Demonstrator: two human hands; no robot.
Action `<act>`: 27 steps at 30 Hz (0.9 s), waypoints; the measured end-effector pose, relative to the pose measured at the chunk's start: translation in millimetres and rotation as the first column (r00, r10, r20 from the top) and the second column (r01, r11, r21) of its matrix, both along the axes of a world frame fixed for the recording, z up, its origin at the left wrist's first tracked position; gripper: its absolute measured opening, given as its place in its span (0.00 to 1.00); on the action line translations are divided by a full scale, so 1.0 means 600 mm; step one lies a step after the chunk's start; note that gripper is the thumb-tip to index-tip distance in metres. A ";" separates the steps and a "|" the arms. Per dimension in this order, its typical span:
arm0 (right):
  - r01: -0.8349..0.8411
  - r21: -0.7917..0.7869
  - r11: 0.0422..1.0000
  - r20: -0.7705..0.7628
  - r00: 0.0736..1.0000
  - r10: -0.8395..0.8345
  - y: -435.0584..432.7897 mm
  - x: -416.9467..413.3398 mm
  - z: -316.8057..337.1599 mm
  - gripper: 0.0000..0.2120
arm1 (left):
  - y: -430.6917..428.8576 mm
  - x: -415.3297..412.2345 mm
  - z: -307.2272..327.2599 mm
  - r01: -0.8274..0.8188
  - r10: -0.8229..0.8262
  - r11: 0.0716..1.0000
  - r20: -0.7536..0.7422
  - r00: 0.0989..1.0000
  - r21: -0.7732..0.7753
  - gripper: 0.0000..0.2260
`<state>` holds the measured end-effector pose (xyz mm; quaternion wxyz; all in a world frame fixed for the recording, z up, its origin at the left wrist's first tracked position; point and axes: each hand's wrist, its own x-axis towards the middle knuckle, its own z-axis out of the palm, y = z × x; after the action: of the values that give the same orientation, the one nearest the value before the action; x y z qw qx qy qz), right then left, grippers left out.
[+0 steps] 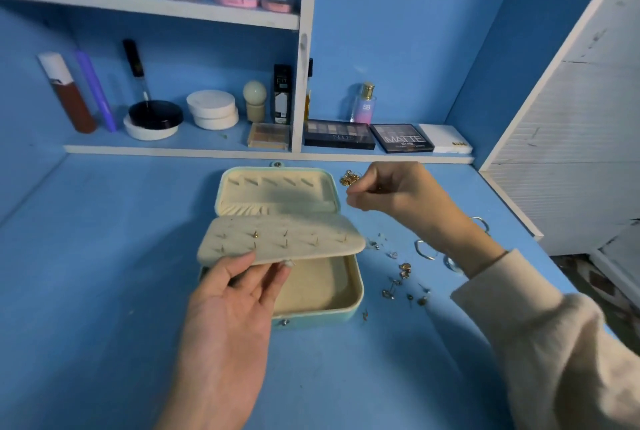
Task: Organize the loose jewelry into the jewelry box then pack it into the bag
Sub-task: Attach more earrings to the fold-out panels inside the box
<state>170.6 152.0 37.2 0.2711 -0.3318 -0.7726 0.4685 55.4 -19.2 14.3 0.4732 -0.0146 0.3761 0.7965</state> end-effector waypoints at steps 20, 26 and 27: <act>-0.409 -0.079 0.909 0.272 0.869 0.414 -0.038 -0.088 0.043 0.10 | 0.004 -0.007 -0.014 -0.052 0.038 0.991 0.123 0.992 0.119 0.29; -0.422 -0.055 0.905 0.284 0.862 0.419 -0.042 -0.093 0.045 0.12 | 0.000 -0.006 -0.012 -0.045 0.024 0.989 0.144 0.989 0.143 0.30; -0.424 -0.054 0.904 0.287 0.861 0.421 -0.042 -0.093 0.045 0.12 | -0.001 -0.006 -0.013 -0.040 0.019 0.989 0.143 0.989 0.145 0.30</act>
<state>114.6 126.9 64.0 0.0469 -0.2184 -0.8604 0.4580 52.0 -19.9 6.5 0.4866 -0.0416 0.2813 0.8260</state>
